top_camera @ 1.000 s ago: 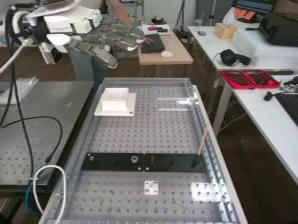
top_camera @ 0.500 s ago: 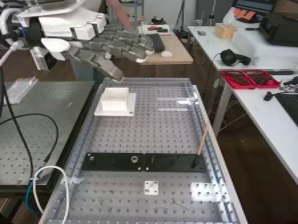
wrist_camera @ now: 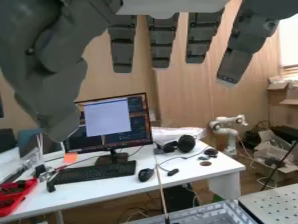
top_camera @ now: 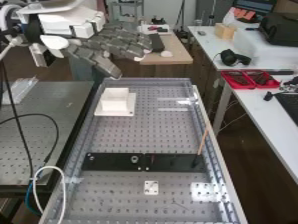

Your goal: Grab the larger nut and place it in the white container

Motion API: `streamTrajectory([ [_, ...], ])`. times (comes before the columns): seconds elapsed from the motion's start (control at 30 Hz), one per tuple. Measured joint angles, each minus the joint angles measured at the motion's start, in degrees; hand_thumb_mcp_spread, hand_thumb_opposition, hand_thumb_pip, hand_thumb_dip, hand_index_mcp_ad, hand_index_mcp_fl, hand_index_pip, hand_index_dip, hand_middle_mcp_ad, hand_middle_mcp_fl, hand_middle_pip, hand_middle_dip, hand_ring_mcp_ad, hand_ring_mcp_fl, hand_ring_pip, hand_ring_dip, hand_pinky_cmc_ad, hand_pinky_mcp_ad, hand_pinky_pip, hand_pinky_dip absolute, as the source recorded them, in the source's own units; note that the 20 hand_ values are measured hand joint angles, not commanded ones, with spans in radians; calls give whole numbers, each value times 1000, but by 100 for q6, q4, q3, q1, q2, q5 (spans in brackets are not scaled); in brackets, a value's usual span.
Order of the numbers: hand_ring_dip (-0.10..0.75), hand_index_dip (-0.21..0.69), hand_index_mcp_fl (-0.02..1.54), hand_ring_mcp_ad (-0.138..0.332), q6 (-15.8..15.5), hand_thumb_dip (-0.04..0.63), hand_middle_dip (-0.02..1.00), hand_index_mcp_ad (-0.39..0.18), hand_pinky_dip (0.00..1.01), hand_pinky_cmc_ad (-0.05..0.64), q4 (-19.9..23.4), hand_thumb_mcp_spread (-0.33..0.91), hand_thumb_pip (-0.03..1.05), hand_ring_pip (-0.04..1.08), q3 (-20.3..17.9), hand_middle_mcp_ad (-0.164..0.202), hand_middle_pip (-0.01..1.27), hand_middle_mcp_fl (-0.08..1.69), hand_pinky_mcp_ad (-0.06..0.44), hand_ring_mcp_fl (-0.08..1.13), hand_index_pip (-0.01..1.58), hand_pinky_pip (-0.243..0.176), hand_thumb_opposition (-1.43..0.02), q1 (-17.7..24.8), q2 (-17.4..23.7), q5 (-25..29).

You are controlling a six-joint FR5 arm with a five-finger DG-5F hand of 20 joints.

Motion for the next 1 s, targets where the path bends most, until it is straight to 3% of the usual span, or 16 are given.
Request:
streamTrajectory([
  [1.0,140,-63,19,150,-67,188,267,-136,696,340,-174,126,749,87,14,61,129,3,295,0,438,-106,-801,193,80,-31],
])
